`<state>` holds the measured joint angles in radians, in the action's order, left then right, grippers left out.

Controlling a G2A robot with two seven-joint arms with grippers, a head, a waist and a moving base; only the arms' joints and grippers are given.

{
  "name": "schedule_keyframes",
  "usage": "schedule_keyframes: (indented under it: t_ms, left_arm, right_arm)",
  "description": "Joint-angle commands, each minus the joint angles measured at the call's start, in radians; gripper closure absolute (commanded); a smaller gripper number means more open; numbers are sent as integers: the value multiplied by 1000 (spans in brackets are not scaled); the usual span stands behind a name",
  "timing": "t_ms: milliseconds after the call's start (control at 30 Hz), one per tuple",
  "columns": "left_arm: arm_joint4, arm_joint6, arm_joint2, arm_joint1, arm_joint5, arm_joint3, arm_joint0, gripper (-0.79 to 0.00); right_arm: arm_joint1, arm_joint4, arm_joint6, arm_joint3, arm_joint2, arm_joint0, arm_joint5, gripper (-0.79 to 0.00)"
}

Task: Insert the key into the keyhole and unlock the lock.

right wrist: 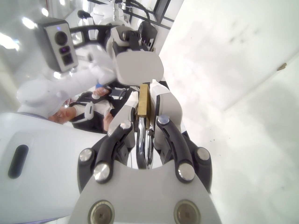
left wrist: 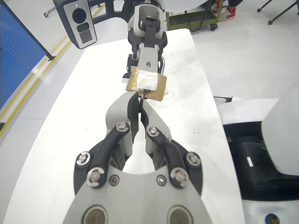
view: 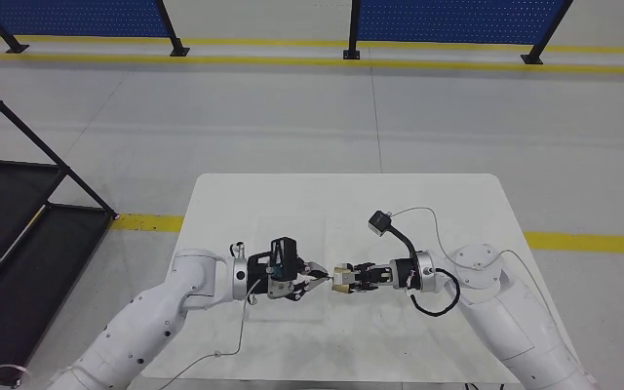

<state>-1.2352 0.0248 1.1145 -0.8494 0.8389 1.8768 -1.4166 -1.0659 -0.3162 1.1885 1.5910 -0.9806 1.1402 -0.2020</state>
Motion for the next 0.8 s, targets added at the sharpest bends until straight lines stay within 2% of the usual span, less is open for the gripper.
schedule_keyframes:
  t_ms: [0, 400, 767]
  left_arm:
    - [-42, 33, 3, 0, -10, 5, -13, 0]
    - [-159, 121, 21, 1, -41, 30, -48, 0]
    - [-248, 157, 29, 1, -69, 56, -67, 0]
  right_arm:
    - [0, 0, 0, 0, 0, 0, 0, 0]
    - [0, 0, 0, 0, 0, 0, 0, 0]
    - [0, 0, 0, 0, 0, 0, 0, 0]
